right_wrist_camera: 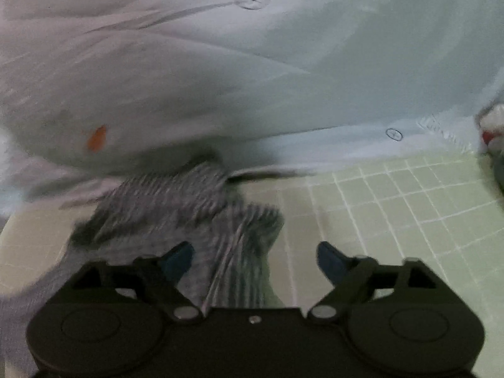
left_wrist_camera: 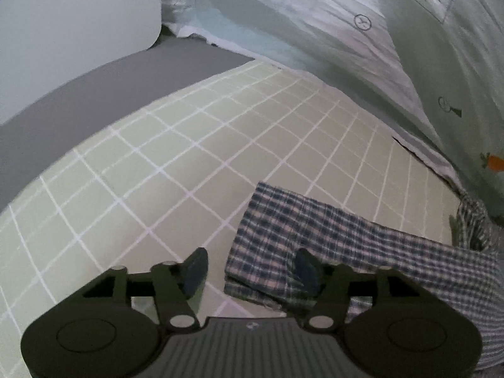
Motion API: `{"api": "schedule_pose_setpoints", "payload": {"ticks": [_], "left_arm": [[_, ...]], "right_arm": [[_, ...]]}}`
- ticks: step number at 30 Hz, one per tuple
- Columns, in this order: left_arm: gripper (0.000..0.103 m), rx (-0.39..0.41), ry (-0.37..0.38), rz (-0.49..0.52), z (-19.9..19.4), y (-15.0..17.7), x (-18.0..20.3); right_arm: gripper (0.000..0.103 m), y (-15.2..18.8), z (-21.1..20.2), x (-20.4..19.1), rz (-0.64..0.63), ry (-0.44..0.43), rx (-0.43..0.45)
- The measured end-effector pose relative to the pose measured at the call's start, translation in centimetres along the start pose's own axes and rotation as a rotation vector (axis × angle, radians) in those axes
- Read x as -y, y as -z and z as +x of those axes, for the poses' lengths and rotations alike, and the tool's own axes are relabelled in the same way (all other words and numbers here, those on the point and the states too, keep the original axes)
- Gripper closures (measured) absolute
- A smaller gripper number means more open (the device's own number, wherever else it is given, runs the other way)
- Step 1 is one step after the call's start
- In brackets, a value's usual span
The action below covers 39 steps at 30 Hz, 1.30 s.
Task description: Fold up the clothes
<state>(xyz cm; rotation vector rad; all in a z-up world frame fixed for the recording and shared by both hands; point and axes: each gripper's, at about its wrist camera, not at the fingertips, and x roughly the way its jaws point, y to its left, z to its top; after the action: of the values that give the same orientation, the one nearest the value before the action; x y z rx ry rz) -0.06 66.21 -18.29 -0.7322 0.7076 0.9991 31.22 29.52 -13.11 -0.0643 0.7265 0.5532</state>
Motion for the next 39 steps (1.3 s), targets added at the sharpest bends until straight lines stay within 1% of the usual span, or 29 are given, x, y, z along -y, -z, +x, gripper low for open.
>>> {"api": "schedule_pose_setpoints", "payload": {"ticks": [1,3,4,5,6,8,9,10,12,14,17,18,19,21,22,23,24,25,28,29,31,33,35,37,39], "left_arm": [[0.039,0.002,0.002,0.002,0.0,0.1,0.1],[0.043,0.003,0.016,0.018,0.0,0.2,0.4],[0.066,0.001,0.027,0.022,0.0,0.2,0.5],[0.085,-0.008,0.046,0.018,0.0,0.1,0.6],[0.085,-0.015,0.069,0.009,-0.2,0.0,0.7],[0.087,0.004,0.104,0.017,-1.1,-0.1,1.5],[0.088,0.022,0.128,0.041,-1.8,-0.1,2.3],[0.091,0.035,0.159,0.063,-2.7,-0.1,3.3],[0.091,0.056,0.231,0.106,-4.3,0.2,5.4],[0.092,0.045,0.362,0.164,-6.0,1.4,8.1],[0.091,-0.005,0.562,0.301,-8.2,4.6,12.3],[0.089,-0.034,0.608,0.351,-8.7,6.2,13.7],[0.086,-0.062,0.630,0.393,-8.9,7.7,14.9],[0.071,-0.125,0.618,0.462,-8.9,10.6,16.6],[0.053,-0.155,0.599,0.483,-8.8,11.8,17.2],[0.030,-0.180,0.571,0.490,-8.8,12.6,17.3],[0.020,-0.204,0.542,0.491,-8.7,13.2,17.4],[0.013,-0.223,0.510,0.493,-8.7,13.7,17.3],[0.012,-0.229,0.400,0.505,-9.0,14.5,16.6],[0.009,-0.226,0.351,0.507,-8.9,14.7,16.1],[0.009,-0.223,0.246,0.506,-8.5,14.9,15.3],[0.009,-0.233,0.171,0.503,-7.7,15.1,14.7],[0.009,-0.256,0.125,0.489,-7.0,15.0,14.0],[0.009,-0.277,0.106,0.473,-6.4,14.9,13.3],[0.008,-0.295,0.096,0.465,-5.9,14.8,12.8]], "right_arm": [[0.003,1.1,-0.9,-0.1,-0.026,0.008,-0.016],[0.003,3.2,-2.8,-0.4,-0.078,0.024,-0.049],[0.003,4.2,-3.5,-0.4,-0.084,0.031,-0.067],[0.003,5.2,-4.2,-0.1,-0.067,0.039,-0.087],[0.003,6.3,-4.8,0.2,-0.050,0.046,-0.106],[0.003,8.2,-5.8,0.9,0.002,0.045,-0.141],[0.003,9.0,-6.3,1.2,0.022,0.040,-0.155],[0.003,9.6,-6.7,1.3,0.032,0.039,-0.167],[0.003,10.6,-7.4,1.5,0.032,0.047,-0.184],[0.004,11.2,-8.1,2.0,0.051,0.050,-0.184],[0.004,11.1,-9.1,2.8,0.099,0.046,-0.161],[0.003,11.0,-9.4,3.0,0.112,0.044,-0.150],[0.003,10.9,-9.7,3.3,0.125,0.043,-0.140],[0.003,10.6,-10.4,3.8,0.150,0.039,-0.118],[0.003,10.5,-10.7,3.9,0.158,0.040,-0.109],[0.002,10.4,-11.0,3.9,0.155,0.044,-0.101],[0.002,10.3,-11.2,3.7,0.146,0.045,-0.090],[0.000,10.3,-11.4,3.5,0.131,0.045,-0.079],[0.000,10.3,-11.9,2.4,0.070,0.025,-0.044],[0.000,10.3,-11.9,1.9,0.058,0.004,-0.043],[0.000,10.2,-11.5,0.9,0.050,-0.047,-0.051],[0.000,10.0,-10.9,-0.6,0.038,-0.101,-0.046],[0.000,9.8,-10.3,-2.5,0.002,-0.156,-0.036],[0.000,9.4,-9.6,-4.5,-0.060,-0.231,-0.037],[0.000,9.1,-8.9,-6.3,-0.116,-0.284,-0.044]]}}
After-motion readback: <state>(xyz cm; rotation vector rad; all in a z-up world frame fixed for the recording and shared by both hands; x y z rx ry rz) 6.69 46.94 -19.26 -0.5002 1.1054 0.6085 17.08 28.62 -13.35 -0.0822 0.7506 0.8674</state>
